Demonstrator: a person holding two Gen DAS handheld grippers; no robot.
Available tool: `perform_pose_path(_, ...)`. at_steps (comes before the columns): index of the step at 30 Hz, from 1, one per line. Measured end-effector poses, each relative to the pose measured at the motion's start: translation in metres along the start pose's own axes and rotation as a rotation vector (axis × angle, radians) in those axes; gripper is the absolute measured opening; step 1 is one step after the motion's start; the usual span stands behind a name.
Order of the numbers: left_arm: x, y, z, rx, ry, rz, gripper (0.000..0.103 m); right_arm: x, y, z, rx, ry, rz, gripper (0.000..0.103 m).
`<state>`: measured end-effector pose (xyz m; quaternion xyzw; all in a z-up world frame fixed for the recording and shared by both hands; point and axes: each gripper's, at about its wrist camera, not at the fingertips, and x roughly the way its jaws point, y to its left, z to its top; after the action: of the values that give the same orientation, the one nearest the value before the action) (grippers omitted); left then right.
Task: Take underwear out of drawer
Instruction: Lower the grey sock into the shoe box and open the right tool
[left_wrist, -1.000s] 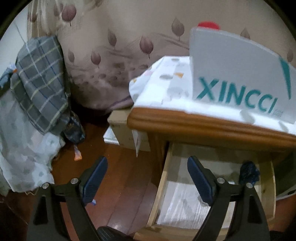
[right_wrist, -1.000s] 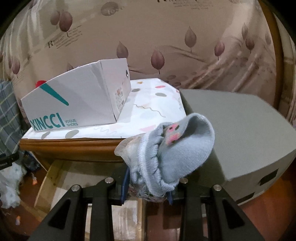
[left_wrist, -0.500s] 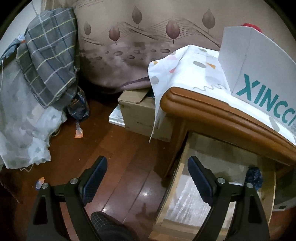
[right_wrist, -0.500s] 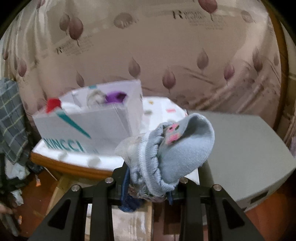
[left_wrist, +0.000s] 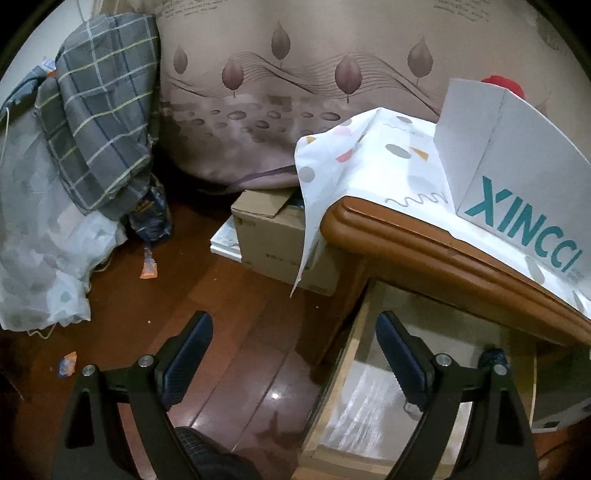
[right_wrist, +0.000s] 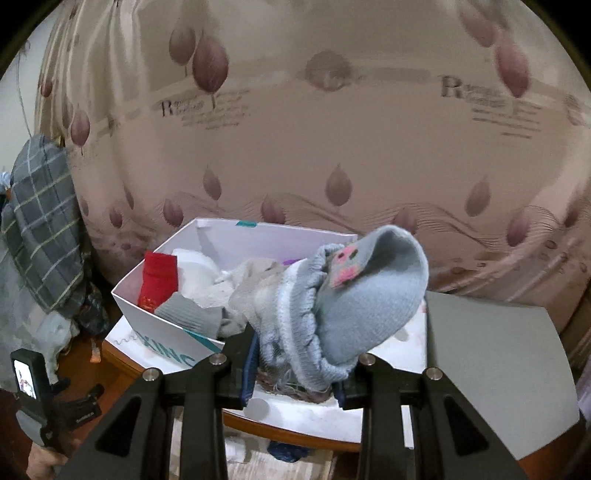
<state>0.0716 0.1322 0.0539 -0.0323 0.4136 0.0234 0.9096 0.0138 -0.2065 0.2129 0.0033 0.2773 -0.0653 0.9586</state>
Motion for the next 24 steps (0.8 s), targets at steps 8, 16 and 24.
perform_pose_path(8, 0.001, 0.010, 0.002, -0.039, -0.002, 0.014, 0.088, 0.056, 0.022, 0.017, -0.055, 0.117, 0.009, 0.031)
perform_pose_path(16, 0.006, 0.022, 0.003, -0.111, 0.032, -0.013, 0.088, 0.100, 0.028, 0.016, -0.103, 0.180, -0.039, 0.031)
perform_pose_path(24, 0.006, 0.018, 0.000, -0.081, 0.055, -0.025, 0.088, 0.134, 0.012, 0.010, -0.043, 0.261, -0.078, 0.033)
